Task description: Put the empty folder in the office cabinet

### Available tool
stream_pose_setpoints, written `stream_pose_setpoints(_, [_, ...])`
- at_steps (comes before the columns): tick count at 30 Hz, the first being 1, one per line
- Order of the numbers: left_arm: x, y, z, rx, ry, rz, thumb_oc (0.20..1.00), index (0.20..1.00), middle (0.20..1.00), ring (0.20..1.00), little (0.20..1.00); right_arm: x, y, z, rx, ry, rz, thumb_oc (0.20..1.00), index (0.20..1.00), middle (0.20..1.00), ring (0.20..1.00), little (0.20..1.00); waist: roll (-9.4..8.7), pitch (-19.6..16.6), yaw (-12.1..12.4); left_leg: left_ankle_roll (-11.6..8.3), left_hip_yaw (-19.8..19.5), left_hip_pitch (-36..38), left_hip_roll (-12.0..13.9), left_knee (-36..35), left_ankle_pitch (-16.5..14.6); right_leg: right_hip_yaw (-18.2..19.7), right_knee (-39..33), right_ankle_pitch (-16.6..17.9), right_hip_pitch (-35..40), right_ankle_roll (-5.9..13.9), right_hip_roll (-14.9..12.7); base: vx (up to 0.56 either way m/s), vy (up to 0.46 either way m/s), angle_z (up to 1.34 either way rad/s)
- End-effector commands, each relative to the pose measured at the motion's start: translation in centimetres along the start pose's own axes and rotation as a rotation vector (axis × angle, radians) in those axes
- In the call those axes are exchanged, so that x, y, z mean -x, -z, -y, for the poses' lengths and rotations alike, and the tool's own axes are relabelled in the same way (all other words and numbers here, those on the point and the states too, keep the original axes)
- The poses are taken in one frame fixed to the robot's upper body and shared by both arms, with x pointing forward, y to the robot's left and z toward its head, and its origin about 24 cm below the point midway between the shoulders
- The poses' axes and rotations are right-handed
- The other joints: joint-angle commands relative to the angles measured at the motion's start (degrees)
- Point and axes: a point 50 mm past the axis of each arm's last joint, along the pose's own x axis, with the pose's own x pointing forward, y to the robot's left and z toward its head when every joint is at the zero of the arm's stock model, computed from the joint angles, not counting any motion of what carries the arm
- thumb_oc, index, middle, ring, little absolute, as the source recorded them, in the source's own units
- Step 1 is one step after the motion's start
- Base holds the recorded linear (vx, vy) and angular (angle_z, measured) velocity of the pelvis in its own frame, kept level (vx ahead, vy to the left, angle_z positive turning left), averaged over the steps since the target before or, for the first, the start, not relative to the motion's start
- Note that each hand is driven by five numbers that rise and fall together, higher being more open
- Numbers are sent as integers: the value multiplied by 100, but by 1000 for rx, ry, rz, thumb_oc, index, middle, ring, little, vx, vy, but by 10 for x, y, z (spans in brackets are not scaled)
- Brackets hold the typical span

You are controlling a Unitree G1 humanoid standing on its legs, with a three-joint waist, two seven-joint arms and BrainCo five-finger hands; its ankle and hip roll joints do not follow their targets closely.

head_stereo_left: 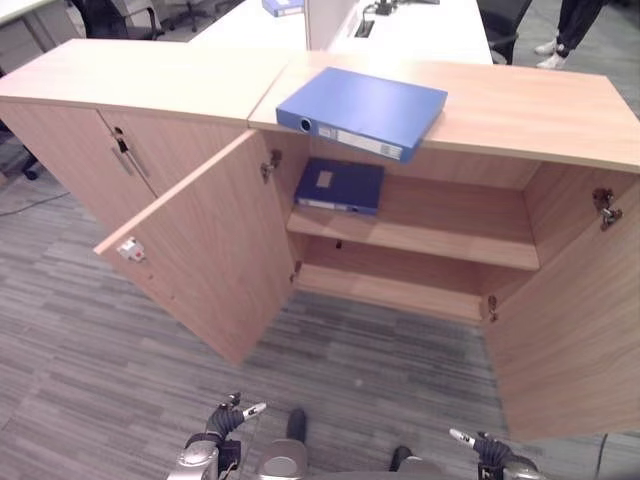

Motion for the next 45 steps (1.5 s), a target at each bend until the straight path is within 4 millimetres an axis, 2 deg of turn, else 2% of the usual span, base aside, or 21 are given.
stream_pose_setpoints(1, [-4, -29, -7, -9, -23, 116, 1000, 1000, 1000, 1000, 1000, -2, -29, -3, 28, -14, 97, 1000, 1000, 1000, 1000, 1000, 177, 94, 81, -189, -209, -5, 339, -401, -28, -31, 1013, 687, 494, 790, -275, 74, 231, -45])
stream_pose_setpoints(3, [-4, -31, -11, -11, -32, 118, 1000, 1000, 1000, 1000, 1000, -2, -34, -9, 22, -29, 110, 1000, 1000, 1000, 1000, 1000, 261, 157, 31, -62, -144, 137, 316, -445, -87, -52, 1695, 961, 186, 814, -326, 86, 223, -44])
stream_pose_setpoints(6, [-3, -30, -14, -12, -38, 119, 1000, 1000, 1000, 1000, 1000, -2, -32, -11, -1, -34, 113, 1000, 1000, 1000, 1000, 1000, 347, 184, -107, 11, -195, 390, 307, -526, -222, 29, 1964, 968, -143, 763, -179, 159, 157, 7])
stream_pose_setpoints(7, [-3, -30, -14, -11, -41, 119, 1000, 1000, 1000, 1000, 1000, -2, -31, -11, -3, -34, 110, 1000, 1000, 1000, 1000, 1000, 343, 188, -139, 12, -220, 440, 282, -542, -249, 53, 1755, 877, -225, 712, -98, 234, 16, -7])
stream_pose_setpoints(8, [-4, -30, -17, -7, -53, 112, 1000, 1000, 1000, 1000, 1000, -2, -32, -10, -10, -28, 111, 1000, 1000, 1000, 1000, 1000, 318, 206, -193, -22, -251, 523, 255, -557, -348, -43, 1041, 628, -266, 618, 41, 251, -48, -24])
stream_pose_setpoints(12, [-4, -24, -18, 3, -68, 93, 1000, 1000, 1000, 1000, 1000, -2, -32, -7, -17, -9, 105, 1000, 1000, 1000, 1000, 1000, 252, 261, -394, -73, -311, 770, 218, -557, -605, -64, -403, 1017, -579, 653, 161, 210, -88, -14])
stream_pose_setpoints(17, [-4, -20, -16, 6, -70, 79, 1000, 1000, 1000, 1000, 1000, -2, -26, 2, -46, 20, 85, 1000, 1000, 1000, 1000, 1000, 307, 315, -595, -137, -325, 1053, 273, -557, -822, -77, -866, 1398, -929, 791, 155, 223, -82, -3])
stream_pose_setpoints(21, [-4, -23, -10, -6, -41, 102, 1000, 1000, 1000, 1000, 1000, 1, -6, 18, -95, 72, 37, 1000, 1000, 1000, 1000, 1000, 244, 254, -738, -260, -395, 1285, 228, -557, -1049, -227, -1014, 1581, -773, 781, 17, 268, -132, 19])
stream_pose_setpoints(23, [-4, -23, -5, -15, -22, 103, 1000, 1000, 1000, 1000, 1000, 3, 3, 27, -103, 97, 9, 1000, 1000, 1000, 1000, 1000, 303, 167, -830, -372, -502, 1353, 373, -557, -1101, -329, -1028, 1587, -649, 746, 26, 254, -188, 58])
stream_pose_setpoints(26, [-4, -24, -1, 10, -17, 109, 1000, 1000, 1000, 1000, 1000, 6, 12, 39, -80, 126, -23, 1000, 1000, 1000, 1000, 1000, 436, 118, -924, -623, -638, 1428, 770, -518, -982, -379, -918, 1350, -531, 545, 237, 277, -293, 40])
stream_pose_setpoints(28, [-4, -25, -1, 15, -17, 115, 1000, 1000, 1000, 1000, 1000, 7, 11, 42, -71, 133, -23, 1000, 1000, 1000, 1000, 1000, 460, 137, -935, -696, -666, 1377, 855, -416, -945, -395, -882, 1257, -508, 485, 293, 185, -264, 5])
stream_pose_setpoints(29, [-5, -30, 0, 18, -12, 131, 1000, 1000, 1000, 1000, 1000, 7, 8, 46, -60, 143, -19, 1000, 1000, 1000, 1000, 1000, 497, 161, -935, -825, -712, 1236, 1000, -176, -693, -433, -872, 1073, -427, 373, 434, 99, -180, 7])
stream_pose_setpoints(30, [-5, -30, 0, 18, -12, 131, 1000, 1000, 1000, 1000, 1000, 7, 8, 46, -60, 143, -19, 1000, 1000, 1000, 1000, 1000, 504, 161, -944, -832, -721, 1232, 1010, -175, -694, -445, -871, 1067, -424, 367, 442, 133, -239, 12])
stream_pose_setpoints(33, [-6, -34, 3, 29, 2, 143, 1000, 1000, 1000, 1000, 1000, 8, 5, 52, -63, 158, -10, 1000, 1000, 1000, 1000, 1000, 537, 174, -953, -1000, -752, 1033, 1194, 250, -246, -502, -981, 826, -187, 205, 661, 132, -186, 11])
stream_pose_setpoints(35, [-7, -40, 7, 41, 12, 160, 1000, 1000, 1000, 1000, 1000, 8, -4, 57, -79, 170, 17, 1000, 1000, 1000, 1000, 1000, 445, 279, -905, -1045, -1045, 710, 1015, 1067, 246, -440, -1063, 696, 40, 66, 783, 174, -291, 7])
stream_pose_setpoints(36, [-7, -42, 8, 44, 16, 166, 1000, 1000, 1000, 1000, 1000, 8, -7, 59, -83, 176, 24, 1000, 1000, 1000, 1000, 1000, 380, 321, -881, -1013, -1092, 567, 918, 1362, 293, -439, -1082, 650, 117, 28, 779, 110, -220, 3])
stream_pose_setpoints(39, [-7, -44, 9, 42, 19, 175, 1000, 1000, 1000, 1000, 1000, 8, -15, 63, -79, 188, 40, 1000, 1000, 1000, 1000, 1000, 283, 389, -845, -942, -945, 282, 850, 1804, 384, -444, -1121, 555, 257, -15, 748, 97, -145, 1])
stream_pose_setpoints(41, [-8, -49, 13, 47, 32, 188, 1000, 1000, 1000, 1000, 1000, 8, -21, 65, -96, 193, 57, 1000, 1000, 1000, 1000, 1000, 226, 443, -749, -803, -743, -100, 699, 1535, -28, -368, -1140, 460, 369, 16, 702, 172, -100, 7])
stream_pose_setpoints(42, [-8, -48, 13, 47, 32, 188, 1000, 1000, 1000, 1000, 1000, 8, -21, 65, -96, 193, 57, 1000, 1000, 1000, 1000, 1000, 228, 447, -734, -798, -725, -82, 703, 1542, -54, -354, -1140, 446, 381, 21, 703, 129, -18, 2])
stream_pose_setpoints(43, [-8, -48, 13, 44, 34, 185, 1000, 1000, 1000, 1000, 1000, 8, -21, 66, -100, 194, 58, 1000, 1000, 1000, 1000, 1000, 217, 437, -708, -768, -690, -69, 663, 1295, -248, -336, -1140, 423, 409, 44, 694, 117, 10, -6])
stream_pose_setpoints(45, [-7, -35, 10, -8, 28, 129, 1000, 1000, 1000, 1000, 1000, 8, -23, 66, -82, 194, 55, 1000, 1000, 1000, 1000, 1000, 330, 357, -610, -712, -640, -81, 684, 261, -233, -281, -1140, 318, 503, 112, 805, 190, 56, -1])
